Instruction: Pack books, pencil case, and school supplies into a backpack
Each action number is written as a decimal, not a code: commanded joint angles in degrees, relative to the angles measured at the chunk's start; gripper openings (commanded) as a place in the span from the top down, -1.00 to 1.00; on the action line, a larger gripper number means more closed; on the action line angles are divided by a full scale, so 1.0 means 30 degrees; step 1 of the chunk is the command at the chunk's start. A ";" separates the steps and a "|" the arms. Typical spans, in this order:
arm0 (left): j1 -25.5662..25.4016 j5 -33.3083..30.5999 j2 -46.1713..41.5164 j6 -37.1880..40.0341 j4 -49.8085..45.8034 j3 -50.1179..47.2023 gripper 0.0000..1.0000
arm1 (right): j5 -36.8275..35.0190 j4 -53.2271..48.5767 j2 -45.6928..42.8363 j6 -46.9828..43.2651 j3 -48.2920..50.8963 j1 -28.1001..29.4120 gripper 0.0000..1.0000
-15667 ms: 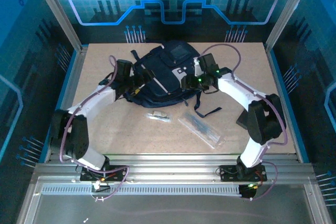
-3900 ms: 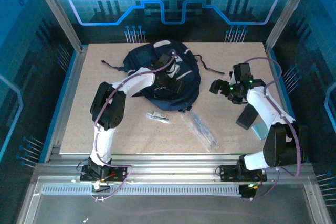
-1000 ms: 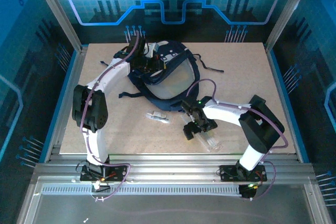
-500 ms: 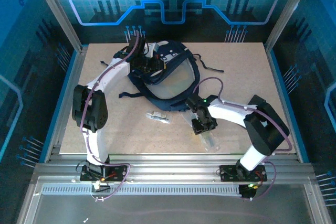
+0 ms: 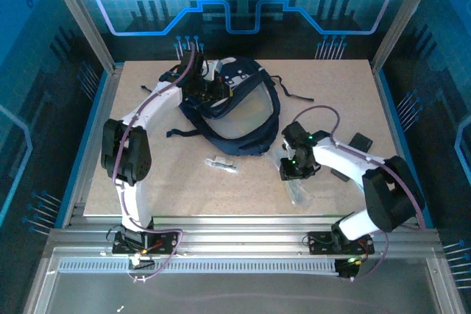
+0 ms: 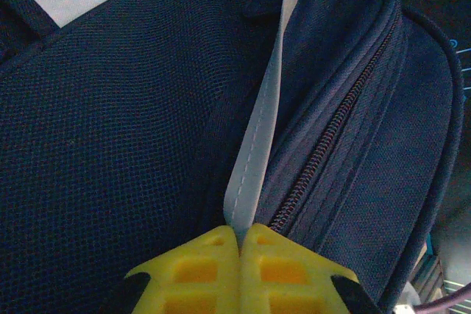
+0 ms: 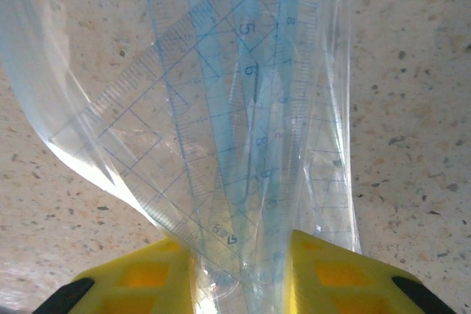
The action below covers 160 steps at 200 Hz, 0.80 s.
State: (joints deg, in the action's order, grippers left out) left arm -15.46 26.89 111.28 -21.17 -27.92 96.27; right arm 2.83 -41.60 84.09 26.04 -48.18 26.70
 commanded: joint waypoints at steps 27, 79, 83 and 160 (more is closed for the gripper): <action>0.0233 0.1033 -0.0708 -0.0862 0.0555 0.0605 1.00 | 0.3223 -0.0298 -0.1317 -0.0174 0.1064 -0.2267 0.59; 0.0291 0.1027 -0.0651 -0.0882 0.0401 0.0850 1.00 | 0.4854 -0.1771 -0.3987 0.0121 0.1028 -0.3469 0.54; 0.0291 0.1051 -0.0628 -0.0911 0.0401 0.0868 1.00 | 0.4982 -0.1802 -0.4250 0.0201 0.0911 -0.3504 0.53; 0.0262 0.1451 -0.0927 -0.1798 0.0843 0.0791 1.00 | 0.6830 0.2710 -0.0875 0.2835 -0.4277 -0.3452 0.52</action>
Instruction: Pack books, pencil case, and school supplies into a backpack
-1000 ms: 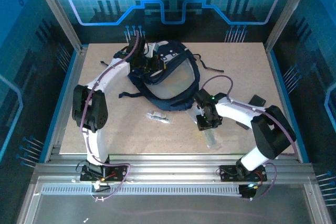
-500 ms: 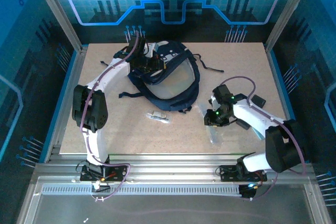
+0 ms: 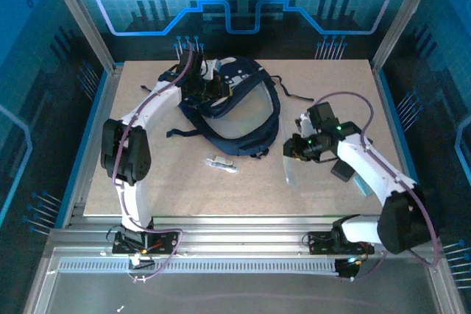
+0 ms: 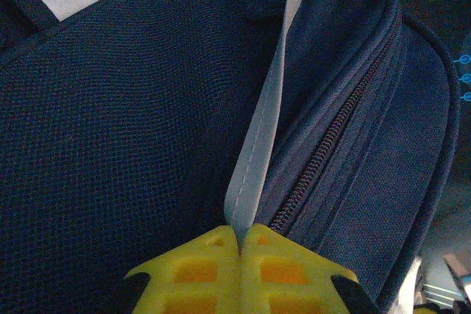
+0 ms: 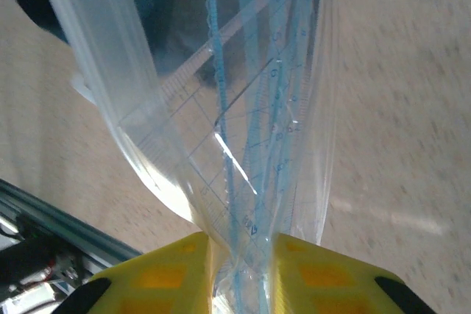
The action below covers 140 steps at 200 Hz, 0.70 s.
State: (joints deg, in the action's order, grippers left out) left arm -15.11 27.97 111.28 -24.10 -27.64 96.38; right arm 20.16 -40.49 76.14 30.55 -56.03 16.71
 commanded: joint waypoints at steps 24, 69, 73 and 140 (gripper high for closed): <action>0.0043 0.1139 -0.1175 -0.1363 0.1386 0.0120 1.00 | 0.1116 0.4749 0.3974 0.2935 -0.3507 0.0055 0.51; -0.0343 0.1388 -0.1508 -0.2229 0.2204 -0.0299 1.00 | 0.1044 0.8650 0.8448 0.6891 -0.6618 0.1087 0.48; -0.0394 0.1380 -0.1549 -0.2259 0.2271 -0.0271 1.00 | 0.0938 0.8730 0.8842 0.7165 -0.6972 0.1240 0.48; -0.1026 0.1607 -0.1983 -0.2905 0.2706 0.0711 1.00 | -0.1701 1.1771 1.4493 1.2698 -1.0635 0.3588 0.48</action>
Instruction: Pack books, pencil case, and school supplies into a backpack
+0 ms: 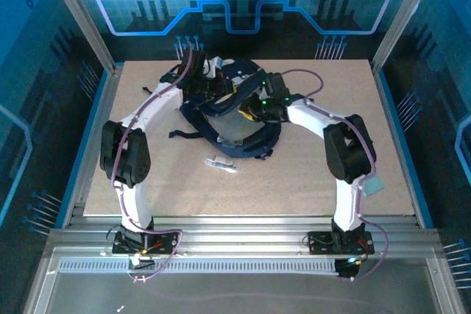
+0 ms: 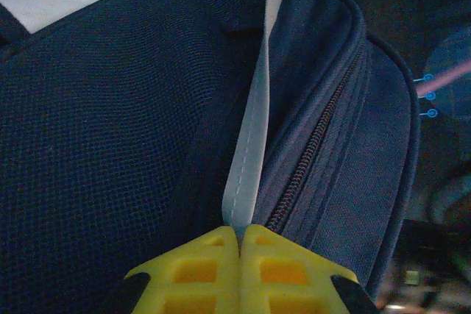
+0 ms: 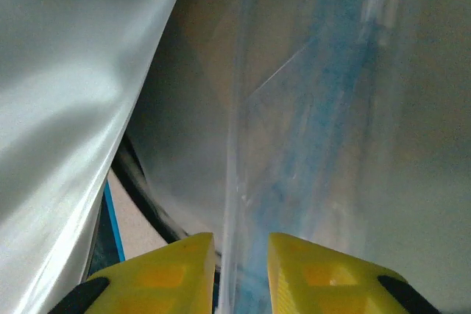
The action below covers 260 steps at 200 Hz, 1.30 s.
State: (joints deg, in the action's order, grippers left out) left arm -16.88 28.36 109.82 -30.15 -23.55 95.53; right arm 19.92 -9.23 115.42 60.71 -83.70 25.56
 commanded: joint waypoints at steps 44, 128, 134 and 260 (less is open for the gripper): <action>-0.0454 0.0945 -0.1794 -0.0999 0.1356 0.1014 1.00 | -0.2984 0.0427 0.1840 0.1860 -0.2822 0.1169 0.41; -0.0338 0.0537 -0.1947 -0.1136 0.2163 -0.0120 1.00 | -0.3426 -0.2433 -0.4493 -0.2678 0.2956 0.0366 0.05; -0.0327 0.0563 -0.1977 -0.1155 0.2189 -0.0144 1.00 | -0.3192 -0.2296 -0.4618 -0.2713 0.3310 0.0357 0.05; -0.0336 0.0792 -0.2188 -0.1347 0.2200 -0.0498 1.00 | -0.0159 0.4210 -0.0463 -0.0649 0.3303 0.0891 0.83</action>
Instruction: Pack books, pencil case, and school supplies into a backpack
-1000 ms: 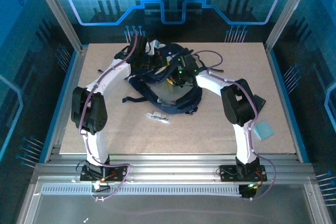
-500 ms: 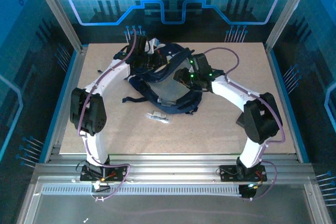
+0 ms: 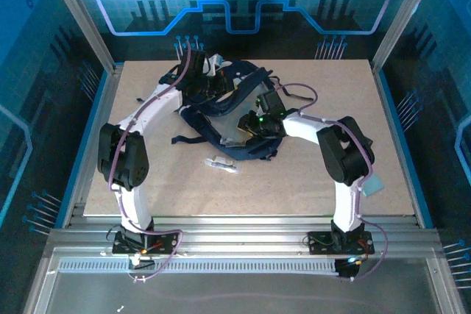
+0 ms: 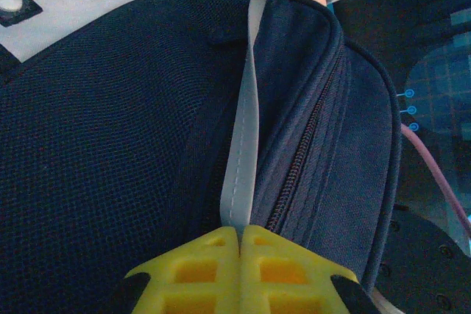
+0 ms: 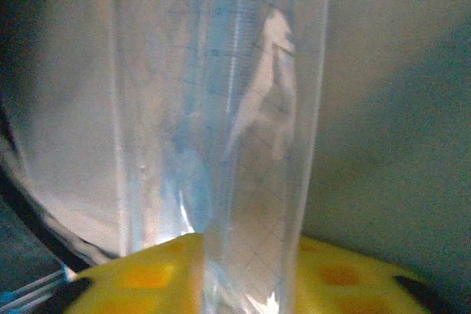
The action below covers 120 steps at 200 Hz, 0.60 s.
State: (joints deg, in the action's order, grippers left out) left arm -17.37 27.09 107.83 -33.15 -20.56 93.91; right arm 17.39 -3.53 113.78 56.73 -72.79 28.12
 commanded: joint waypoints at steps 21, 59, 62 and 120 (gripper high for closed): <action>-0.0163 0.1166 -0.1624 -0.0253 0.1052 0.0040 1.00 | 0.0223 0.2922 -0.0401 0.0698 -0.0299 -0.0212 1.00; -0.0297 0.1241 -0.1962 -0.0494 0.1139 -0.0189 1.00 | -0.0414 0.3264 0.1089 0.1348 -0.2456 -0.0889 1.00; -0.0323 0.1248 -0.1989 -0.0520 0.1139 -0.0215 1.00 | -0.0359 0.3360 0.1342 0.1493 -0.2700 -0.0948 1.00; -0.0950 0.1393 -0.2386 -0.0885 0.1435 -0.0131 1.00 | -0.1488 0.3700 0.6109 0.4129 -0.8215 -0.0892 1.00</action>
State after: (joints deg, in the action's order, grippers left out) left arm -17.89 26.17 105.67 -33.74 -20.47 92.68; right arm 17.04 5.98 127.79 65.56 -91.50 25.04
